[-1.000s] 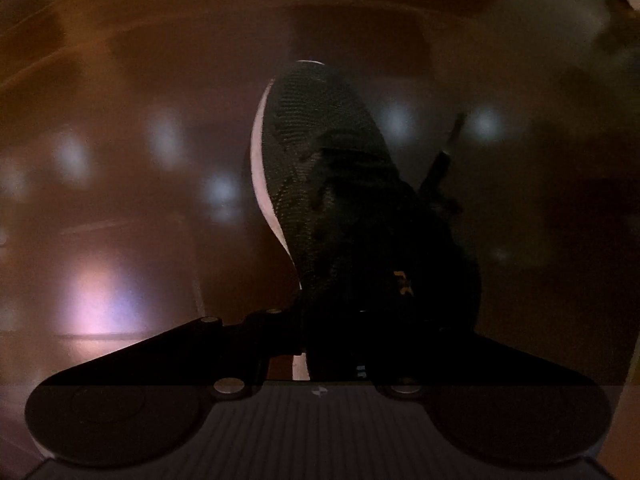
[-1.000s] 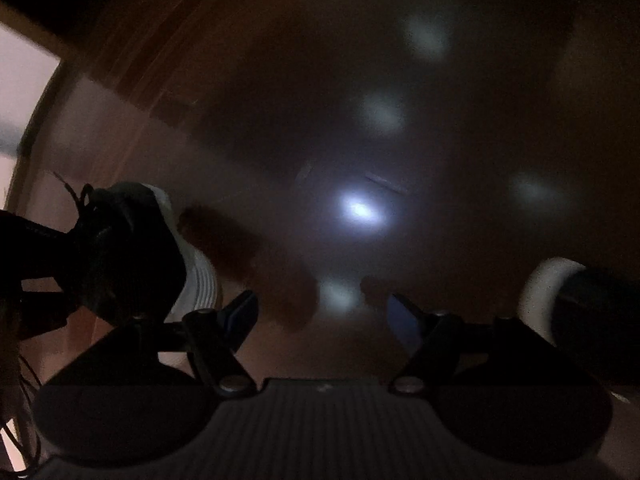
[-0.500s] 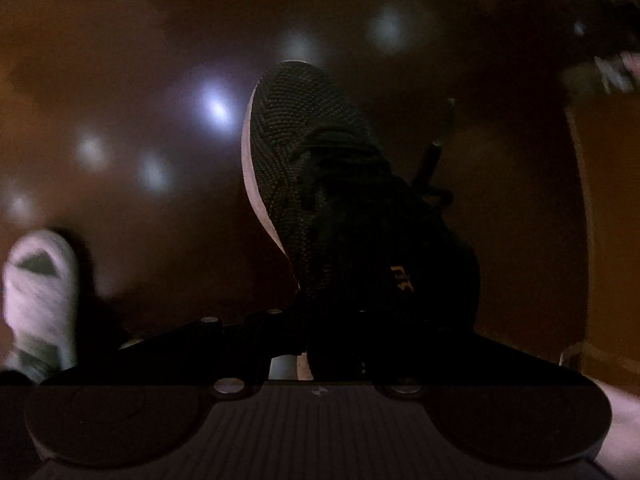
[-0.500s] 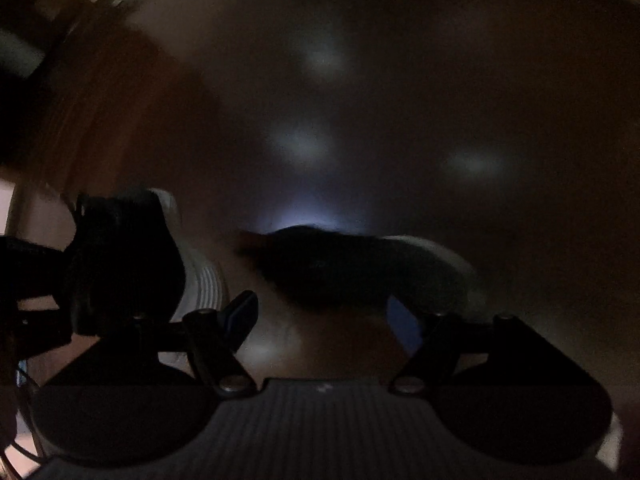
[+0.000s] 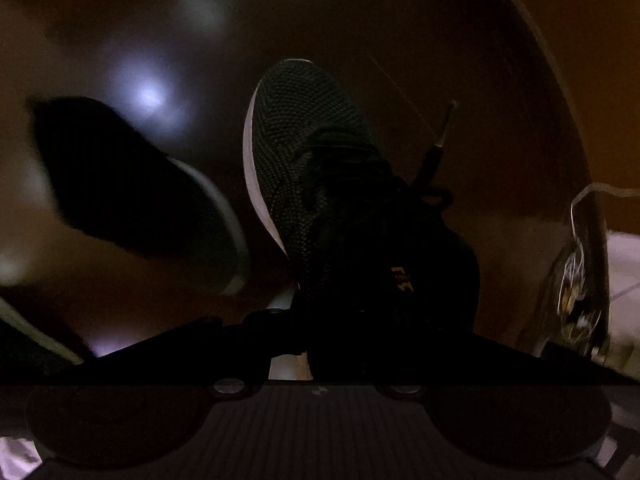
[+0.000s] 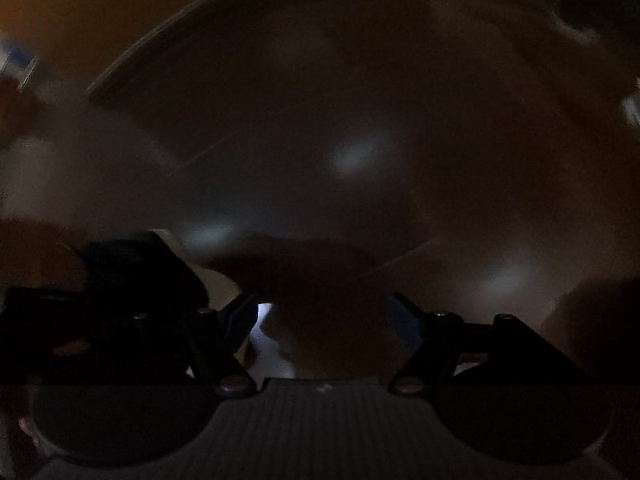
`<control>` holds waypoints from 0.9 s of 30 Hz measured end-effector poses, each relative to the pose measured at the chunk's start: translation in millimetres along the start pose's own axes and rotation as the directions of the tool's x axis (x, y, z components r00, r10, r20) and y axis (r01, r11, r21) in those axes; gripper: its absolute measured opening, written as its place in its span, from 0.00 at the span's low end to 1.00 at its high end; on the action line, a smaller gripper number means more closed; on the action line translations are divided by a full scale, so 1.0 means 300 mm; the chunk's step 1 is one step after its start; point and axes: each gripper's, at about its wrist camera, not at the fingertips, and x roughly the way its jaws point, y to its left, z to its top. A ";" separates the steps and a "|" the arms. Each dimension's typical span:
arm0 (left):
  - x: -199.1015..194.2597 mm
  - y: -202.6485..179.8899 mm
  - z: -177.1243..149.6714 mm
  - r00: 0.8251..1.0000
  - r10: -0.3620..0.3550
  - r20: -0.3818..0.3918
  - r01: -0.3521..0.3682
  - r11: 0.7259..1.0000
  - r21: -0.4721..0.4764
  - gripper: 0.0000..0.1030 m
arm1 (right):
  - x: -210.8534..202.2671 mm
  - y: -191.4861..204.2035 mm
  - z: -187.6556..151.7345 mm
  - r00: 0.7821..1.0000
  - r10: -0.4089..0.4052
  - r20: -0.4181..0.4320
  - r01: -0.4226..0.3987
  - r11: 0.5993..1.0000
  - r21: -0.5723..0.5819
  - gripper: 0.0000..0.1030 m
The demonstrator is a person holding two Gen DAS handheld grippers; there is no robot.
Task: Organize scattered shoes
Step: 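Pass the black sneaker from the left gripper into the right gripper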
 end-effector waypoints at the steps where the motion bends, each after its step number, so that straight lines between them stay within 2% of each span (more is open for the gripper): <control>1: 0.047 -0.029 -0.010 1.000 0.004 -0.008 -0.004 1.000 0.015 0.11 | 0.011 -0.028 0.005 1.000 -0.009 0.004 0.009 1.000 0.019 0.72; 6: 0.228 -0.139 -0.126 0.998 0.054 -0.043 -0.051 0.997 0.064 0.11 | 0.071 -0.131 0.034 1.000 -0.027 0.008 0.026 0.996 0.090 0.72; 12: 0.321 -0.217 -0.206 0.988 0.127 -0.089 -0.117 0.987 0.110 0.11 | 0.114 -0.193 0.116 1.000 -0.016 0.014 0.014 0.990 0.143 0.72; 16: 0.372 -0.239 -0.296 0.977 0.190 -0.099 -0.171 0.970 0.171 0.12 | 0.115 -0.198 0.190 1.000 -0.015 0.020 0.011 0.984 0.176 0.72; 21: 0.422 -0.246 -0.361 0.952 0.285 -0.109 -0.258 0.943 0.213 0.13 | 0.091 -0.281 0.247 1.000 -0.010 0.017 0.005 0.974 0.228 0.72; 22: 0.429 -0.247 -0.371 0.947 0.303 -0.105 -0.276 0.937 0.215 0.16 | 0.082 -0.290 0.258 1.000 -0.009 0.017 0.005 0.972 0.234 0.72; 23: 0.425 -0.245 -0.384 0.940 0.324 -0.104 -0.298 0.931 0.211 0.23 | 0.071 -0.306 0.284 1.000 -0.001 0.016 -0.003 0.970 0.243 0.72; 24: 0.406 -0.232 -0.326 0.935 0.340 -0.102 -0.314 0.927 0.207 0.28 | 0.060 -0.323 0.313 1.000 0.009 0.016 -0.012 0.967 0.253 0.72; 25: 0.382 -0.224 -0.285 0.924 0.372 -0.091 -0.347 0.914 0.209 0.45 | 0.056 -0.333 0.333 1.000 0.015 0.015 -0.018 0.967 0.256 0.72; 26: 0.345 -0.226 -0.291 0.912 0.405 -0.063 -0.384 0.899 0.211 0.64 | 0.049 -0.346 0.371 1.000 0.027 0.012 -0.029 0.967 0.252 0.72; 27: 0.320 -0.231 -0.293 0.908 0.417 -0.047 -0.399 0.892 0.211 0.71 | 0.038 -0.357 0.416 0.999 0.040 0.008 -0.041 0.970 0.239 0.72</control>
